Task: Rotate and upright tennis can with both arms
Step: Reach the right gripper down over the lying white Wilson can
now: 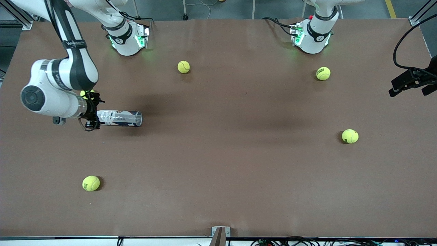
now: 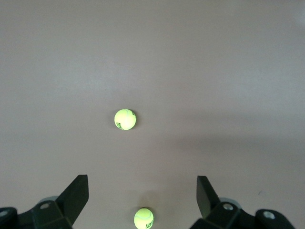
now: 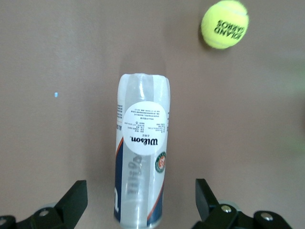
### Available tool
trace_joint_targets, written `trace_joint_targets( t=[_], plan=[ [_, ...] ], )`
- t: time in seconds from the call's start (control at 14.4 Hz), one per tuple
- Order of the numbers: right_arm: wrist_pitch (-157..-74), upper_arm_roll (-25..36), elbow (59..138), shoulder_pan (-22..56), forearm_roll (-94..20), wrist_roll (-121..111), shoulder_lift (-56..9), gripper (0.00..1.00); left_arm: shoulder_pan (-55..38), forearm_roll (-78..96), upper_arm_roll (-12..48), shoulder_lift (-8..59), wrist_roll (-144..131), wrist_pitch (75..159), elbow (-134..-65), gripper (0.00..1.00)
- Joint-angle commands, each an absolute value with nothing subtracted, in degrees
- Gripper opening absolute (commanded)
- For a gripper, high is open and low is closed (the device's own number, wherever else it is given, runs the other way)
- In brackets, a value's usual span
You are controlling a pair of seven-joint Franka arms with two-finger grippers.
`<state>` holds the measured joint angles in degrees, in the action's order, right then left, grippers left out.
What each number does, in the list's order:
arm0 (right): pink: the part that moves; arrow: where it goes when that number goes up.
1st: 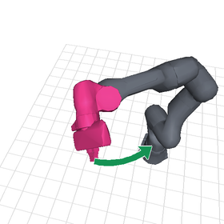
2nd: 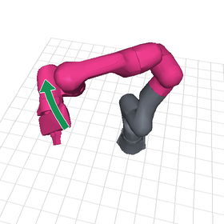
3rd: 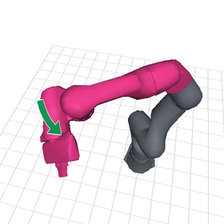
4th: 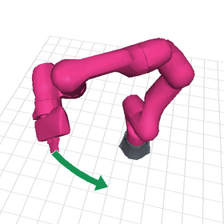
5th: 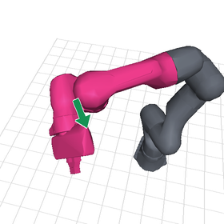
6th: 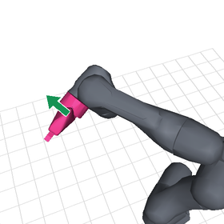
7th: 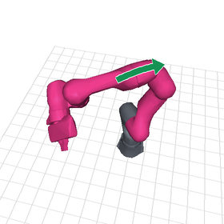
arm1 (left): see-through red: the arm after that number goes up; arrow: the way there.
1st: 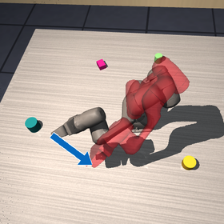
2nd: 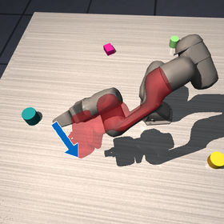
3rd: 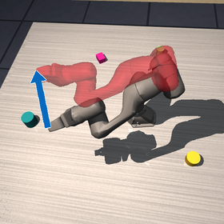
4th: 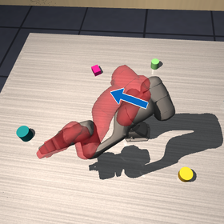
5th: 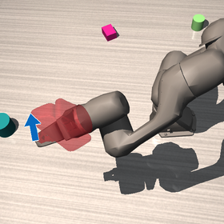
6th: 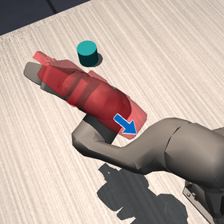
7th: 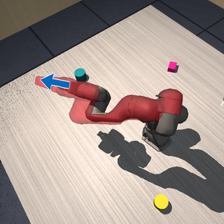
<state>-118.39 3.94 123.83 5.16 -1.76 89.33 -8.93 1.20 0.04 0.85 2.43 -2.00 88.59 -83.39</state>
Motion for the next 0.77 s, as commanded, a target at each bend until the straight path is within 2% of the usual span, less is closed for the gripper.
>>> trace_joint_targets(
  t=[0.0, 0.35, 0.7],
  plan=[
    [-125.0, 4.0, 130.2, 6.2, -2.5, 91.0, -6.2, 1.00, 1.5, 0.4, 0.9, 2.2, -0.9, 88.1, -83.0, 1.00],
    [-132.9, 4.1, 132.9, 6.2, -1.8, 90.9, -8.3, 1.00, 1.5, 0.4, 0.9, 2.2, -0.9, 88.1, -83.0, 1.00],
    [-136.0, 4.1, 132.8, 5.9, -1.8, 90.9, -12.2, 1.00, 1.5, 0.4, 0.9, 2.2, -0.9, 88.1, -83.0, 1.00]
  ],
)
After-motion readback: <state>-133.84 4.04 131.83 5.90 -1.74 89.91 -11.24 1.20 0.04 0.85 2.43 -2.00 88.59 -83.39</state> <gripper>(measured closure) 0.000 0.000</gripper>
